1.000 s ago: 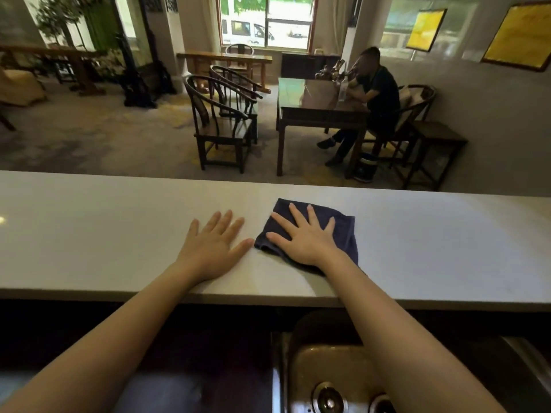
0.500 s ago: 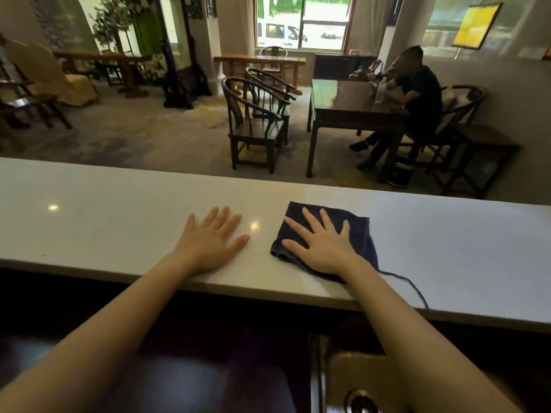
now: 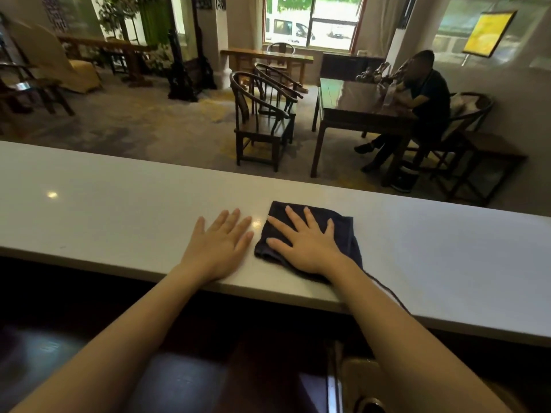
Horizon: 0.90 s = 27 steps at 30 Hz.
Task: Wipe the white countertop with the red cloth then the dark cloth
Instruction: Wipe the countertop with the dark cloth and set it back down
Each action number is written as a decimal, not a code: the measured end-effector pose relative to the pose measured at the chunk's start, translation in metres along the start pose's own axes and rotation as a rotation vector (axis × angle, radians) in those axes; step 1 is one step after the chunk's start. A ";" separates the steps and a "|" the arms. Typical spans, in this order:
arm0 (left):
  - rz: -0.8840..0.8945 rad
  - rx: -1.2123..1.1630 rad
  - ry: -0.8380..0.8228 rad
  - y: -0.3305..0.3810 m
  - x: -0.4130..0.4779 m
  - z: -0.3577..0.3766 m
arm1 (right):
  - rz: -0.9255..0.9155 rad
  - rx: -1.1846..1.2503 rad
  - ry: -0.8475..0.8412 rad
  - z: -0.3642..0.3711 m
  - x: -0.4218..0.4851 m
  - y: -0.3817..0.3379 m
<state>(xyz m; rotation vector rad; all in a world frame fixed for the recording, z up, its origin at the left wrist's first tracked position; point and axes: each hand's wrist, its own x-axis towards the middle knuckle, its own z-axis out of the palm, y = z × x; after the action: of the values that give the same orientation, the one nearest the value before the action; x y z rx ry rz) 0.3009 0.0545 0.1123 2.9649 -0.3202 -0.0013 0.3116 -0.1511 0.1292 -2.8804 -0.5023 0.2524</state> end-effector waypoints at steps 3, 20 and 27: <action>-0.011 -0.012 0.000 0.002 -0.002 -0.001 | 0.016 -0.016 0.016 -0.007 0.041 -0.001; 0.209 -0.197 -0.009 0.025 -0.022 -0.019 | -0.119 0.010 0.055 0.017 -0.064 -0.040; 0.462 -0.037 -0.048 0.066 -0.055 -0.004 | -0.113 -0.094 0.086 0.011 -0.114 -0.007</action>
<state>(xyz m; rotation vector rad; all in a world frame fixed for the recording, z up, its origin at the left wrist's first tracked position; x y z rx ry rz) 0.2336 0.0028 0.1260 2.7850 -0.9874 -0.0236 0.2019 -0.1826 0.1350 -2.9244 -0.6752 0.0889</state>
